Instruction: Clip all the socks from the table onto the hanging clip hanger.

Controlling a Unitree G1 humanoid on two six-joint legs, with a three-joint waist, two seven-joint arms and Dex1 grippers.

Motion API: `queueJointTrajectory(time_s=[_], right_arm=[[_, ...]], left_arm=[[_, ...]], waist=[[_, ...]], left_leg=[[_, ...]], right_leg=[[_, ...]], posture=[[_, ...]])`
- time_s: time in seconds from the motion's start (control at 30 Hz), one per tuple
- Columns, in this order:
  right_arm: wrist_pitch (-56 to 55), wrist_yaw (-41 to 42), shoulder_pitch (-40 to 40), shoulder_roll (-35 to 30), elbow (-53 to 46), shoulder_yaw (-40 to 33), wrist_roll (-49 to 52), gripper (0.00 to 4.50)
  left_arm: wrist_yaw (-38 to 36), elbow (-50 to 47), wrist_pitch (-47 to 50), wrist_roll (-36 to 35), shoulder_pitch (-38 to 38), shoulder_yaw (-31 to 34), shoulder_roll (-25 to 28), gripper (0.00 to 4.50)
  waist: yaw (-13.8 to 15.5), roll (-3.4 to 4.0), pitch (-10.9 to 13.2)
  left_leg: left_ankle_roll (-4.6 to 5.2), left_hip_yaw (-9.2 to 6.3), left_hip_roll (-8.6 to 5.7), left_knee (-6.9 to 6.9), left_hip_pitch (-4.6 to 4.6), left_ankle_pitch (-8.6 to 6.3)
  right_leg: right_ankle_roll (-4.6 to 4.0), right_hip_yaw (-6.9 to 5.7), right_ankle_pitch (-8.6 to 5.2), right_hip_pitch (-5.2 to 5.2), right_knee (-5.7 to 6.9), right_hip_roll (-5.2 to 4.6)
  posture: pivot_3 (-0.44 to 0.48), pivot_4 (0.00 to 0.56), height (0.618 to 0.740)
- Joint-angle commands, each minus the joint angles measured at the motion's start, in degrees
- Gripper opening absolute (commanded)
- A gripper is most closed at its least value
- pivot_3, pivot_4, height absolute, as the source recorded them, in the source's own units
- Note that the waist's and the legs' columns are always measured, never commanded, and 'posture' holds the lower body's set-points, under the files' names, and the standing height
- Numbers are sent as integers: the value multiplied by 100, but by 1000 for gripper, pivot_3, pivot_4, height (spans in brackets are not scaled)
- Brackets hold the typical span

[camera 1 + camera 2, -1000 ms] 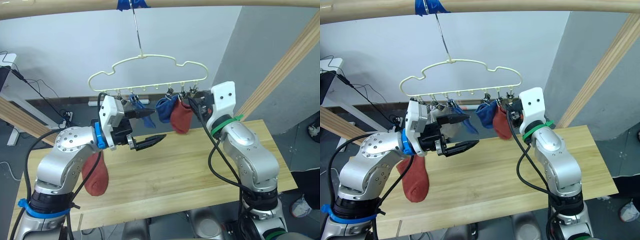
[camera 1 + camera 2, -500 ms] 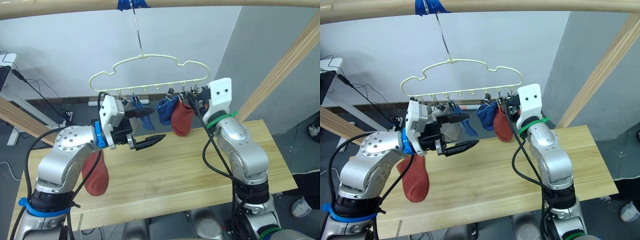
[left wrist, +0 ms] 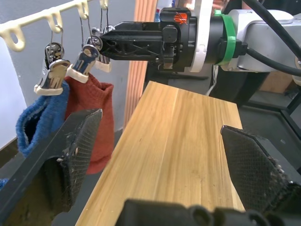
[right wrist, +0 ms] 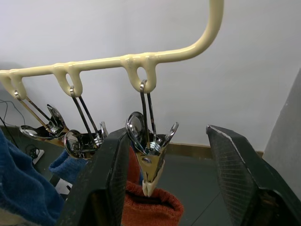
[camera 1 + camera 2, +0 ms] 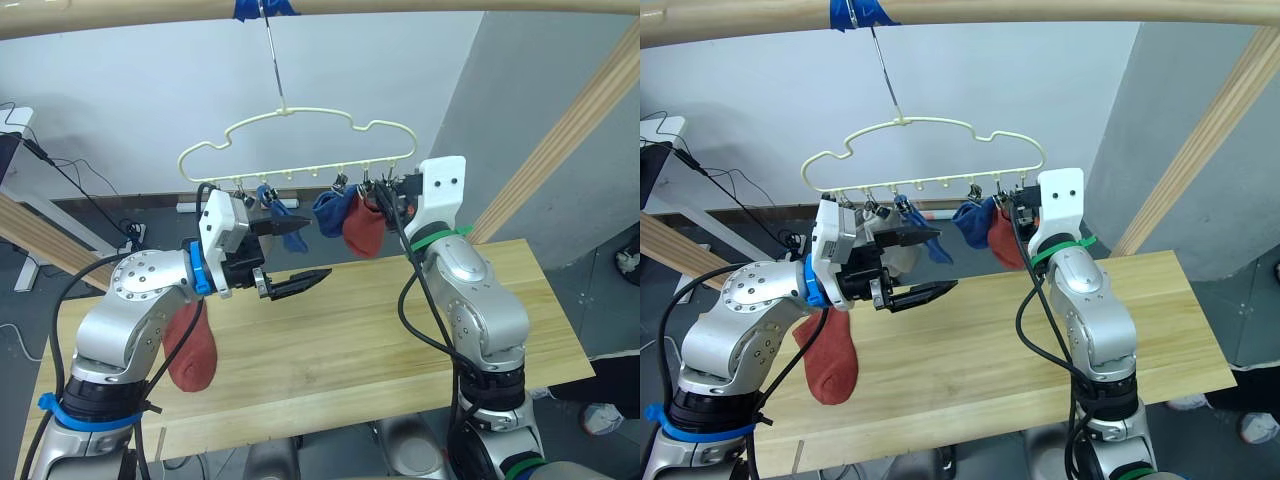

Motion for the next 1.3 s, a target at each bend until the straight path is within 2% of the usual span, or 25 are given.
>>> queueJointTrajectory(time_s=[0.03,1.3], right_arm=[[14,-121,-17,122,-324,-80,41,2636],[249,-347,-32,658,-632,-195,140,2636]], left_arm=[[-26,-97,-112,13,-18,-21,-9,4500],[-40,-76,-125,74,-90,-207,-80,4500]], waist=[[-1,0,0],[-6,2,-1]], left_leg=[[0,0,0,1,0,0],[0,0,0,1,2,0]], right_leg=[[0,0,0,0,0,0],[0,0,0,-1,7,0]], posture=[[-253,231,740],[-274,230,740]])
